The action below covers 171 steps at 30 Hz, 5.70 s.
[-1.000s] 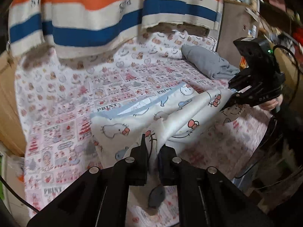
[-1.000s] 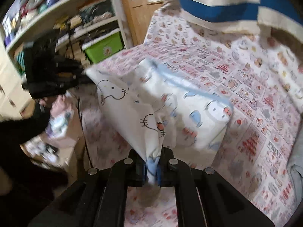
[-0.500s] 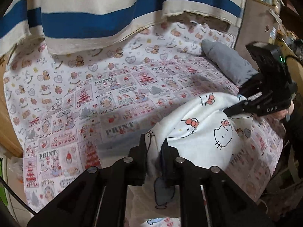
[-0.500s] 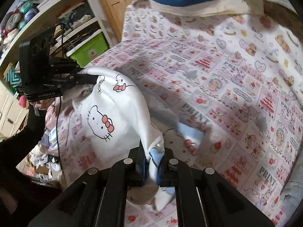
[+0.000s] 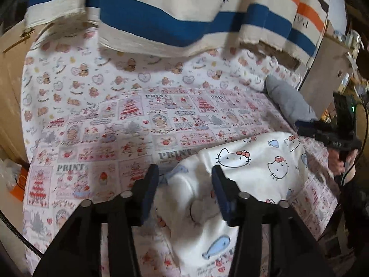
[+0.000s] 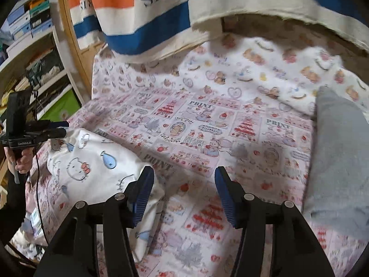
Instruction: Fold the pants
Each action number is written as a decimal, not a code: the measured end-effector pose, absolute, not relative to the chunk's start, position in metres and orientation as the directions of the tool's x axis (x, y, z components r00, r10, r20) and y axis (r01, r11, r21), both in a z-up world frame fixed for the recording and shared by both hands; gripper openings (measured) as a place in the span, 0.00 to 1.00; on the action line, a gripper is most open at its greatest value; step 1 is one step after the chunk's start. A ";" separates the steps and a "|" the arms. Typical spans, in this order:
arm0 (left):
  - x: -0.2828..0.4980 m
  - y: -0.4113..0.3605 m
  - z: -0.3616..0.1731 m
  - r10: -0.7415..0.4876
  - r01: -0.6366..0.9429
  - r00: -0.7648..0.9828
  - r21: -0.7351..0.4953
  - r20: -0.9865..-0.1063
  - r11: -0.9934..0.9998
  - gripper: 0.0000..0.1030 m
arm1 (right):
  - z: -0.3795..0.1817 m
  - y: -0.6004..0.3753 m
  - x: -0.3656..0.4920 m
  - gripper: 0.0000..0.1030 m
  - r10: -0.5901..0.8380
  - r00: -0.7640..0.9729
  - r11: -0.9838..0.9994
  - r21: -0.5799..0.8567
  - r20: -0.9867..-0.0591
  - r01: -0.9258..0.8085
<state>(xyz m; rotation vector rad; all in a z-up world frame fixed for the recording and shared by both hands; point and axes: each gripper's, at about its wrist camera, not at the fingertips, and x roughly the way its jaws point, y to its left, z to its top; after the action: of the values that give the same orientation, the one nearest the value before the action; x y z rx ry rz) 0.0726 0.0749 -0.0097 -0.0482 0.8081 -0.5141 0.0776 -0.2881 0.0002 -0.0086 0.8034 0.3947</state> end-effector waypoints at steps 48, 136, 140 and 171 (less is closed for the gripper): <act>0.051 0.088 -0.035 -0.485 0.340 0.589 -0.346 -0.647 0.875 0.25 | -0.020 -0.279 0.064 0.56 0.387 0.620 0.922 0.299 -0.682 -0.247; -0.051 0.044 0.019 -0.125 0.139 0.952 0.032 -0.280 0.990 0.99 | 0.013 -0.229 -0.011 0.46 0.268 0.844 0.963 0.151 -0.465 -0.223; -0.065 0.042 0.028 -0.149 0.162 0.960 0.034 -0.238 0.986 0.99 | 0.023 -0.241 -0.030 0.65 0.277 0.873 0.954 0.220 -0.400 -0.203; -0.077 0.048 -0.006 -0.154 0.131 0.899 -0.085 -0.409 0.988 0.99 | -0.053 -0.194 0.000 0.85 0.575 0.397 0.818 0.515 -0.715 -0.255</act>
<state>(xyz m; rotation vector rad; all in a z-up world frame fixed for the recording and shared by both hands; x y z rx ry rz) -0.0774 0.0482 -0.0057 -0.0559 0.4278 -0.1477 -0.0003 -0.1937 -0.0530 0.3491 1.0372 0.5389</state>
